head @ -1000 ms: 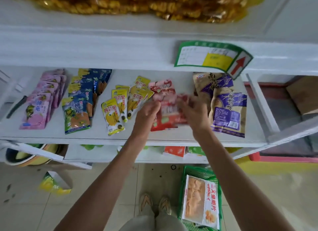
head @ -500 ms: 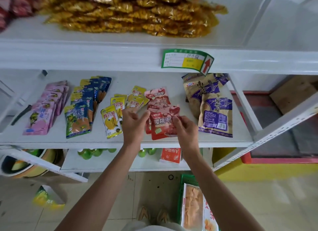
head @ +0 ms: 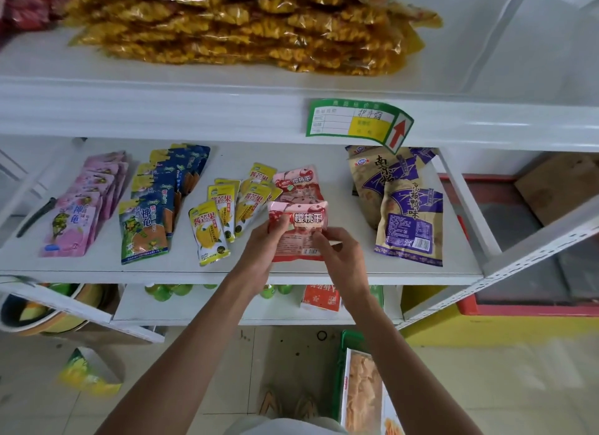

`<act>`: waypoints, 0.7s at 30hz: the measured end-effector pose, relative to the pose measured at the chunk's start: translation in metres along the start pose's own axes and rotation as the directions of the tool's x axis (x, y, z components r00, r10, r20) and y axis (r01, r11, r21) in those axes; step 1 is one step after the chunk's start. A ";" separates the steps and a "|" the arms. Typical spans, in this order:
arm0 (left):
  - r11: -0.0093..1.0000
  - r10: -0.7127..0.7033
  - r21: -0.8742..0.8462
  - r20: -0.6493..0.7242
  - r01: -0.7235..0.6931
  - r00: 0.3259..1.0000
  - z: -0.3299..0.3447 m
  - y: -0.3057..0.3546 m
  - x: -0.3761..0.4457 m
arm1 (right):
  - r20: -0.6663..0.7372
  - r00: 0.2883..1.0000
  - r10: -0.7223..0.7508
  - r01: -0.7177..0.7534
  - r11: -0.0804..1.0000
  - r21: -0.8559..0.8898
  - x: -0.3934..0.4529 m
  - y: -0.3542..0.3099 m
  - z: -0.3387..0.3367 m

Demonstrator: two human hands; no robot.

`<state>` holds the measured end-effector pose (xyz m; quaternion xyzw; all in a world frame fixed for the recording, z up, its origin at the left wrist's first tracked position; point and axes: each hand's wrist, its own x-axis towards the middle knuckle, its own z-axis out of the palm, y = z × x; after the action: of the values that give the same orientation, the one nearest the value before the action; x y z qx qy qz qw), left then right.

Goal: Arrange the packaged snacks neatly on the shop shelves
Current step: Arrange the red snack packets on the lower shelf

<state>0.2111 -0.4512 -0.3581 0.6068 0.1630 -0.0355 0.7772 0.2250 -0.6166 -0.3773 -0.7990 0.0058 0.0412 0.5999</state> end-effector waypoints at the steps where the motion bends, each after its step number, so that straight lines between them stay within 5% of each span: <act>1: 1.000 -0.007 0.005 0.007 0.007 1.000 0.000 -0.001 0.004 | 0.038 0.999 0.017 -0.018 0.999 0.031 0.003 0.003 0.000; 4: 0.991 0.076 0.121 -0.098 -0.064 0.992 0.002 -0.008 0.016 | 0.045 0.998 0.035 -0.038 0.997 0.064 0.010 0.013 0.000; 7: 0.940 0.266 0.296 -0.335 -0.167 0.904 -0.003 -0.024 0.020 | -0.062 0.998 -0.002 0.002 1.000 -0.005 0.014 0.020 0.002; 9: 0.945 0.269 0.257 -0.251 -0.203 0.930 0.000 -0.031 0.015 | -0.108 0.983 -0.151 0.138 0.983 -0.120 0.013 0.019 0.007; 13: 0.984 0.126 0.132 -0.053 -0.118 0.991 0.009 -0.039 0.019 | 0.091 0.918 -0.386 0.396 0.884 -0.246 0.005 0.028 0.024; 18: 0.941 0.152 0.312 -0.033 -0.134 0.988 -0.018 -0.050 0.046 | -0.062 0.997 -0.044 0.008 0.874 -0.485 0.028 0.044 0.019; 21: 0.704 0.360 0.665 -0.035 -0.247 0.932 -0.032 -0.068 0.061 | -0.045 0.997 0.055 -0.071 0.822 -0.566 0.045 0.049 0.022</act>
<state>0.2443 -0.4300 -0.4466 0.8576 0.1005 0.0885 0.4965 0.2654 -0.6076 -0.4339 -0.9409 0.0277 0.0500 0.3339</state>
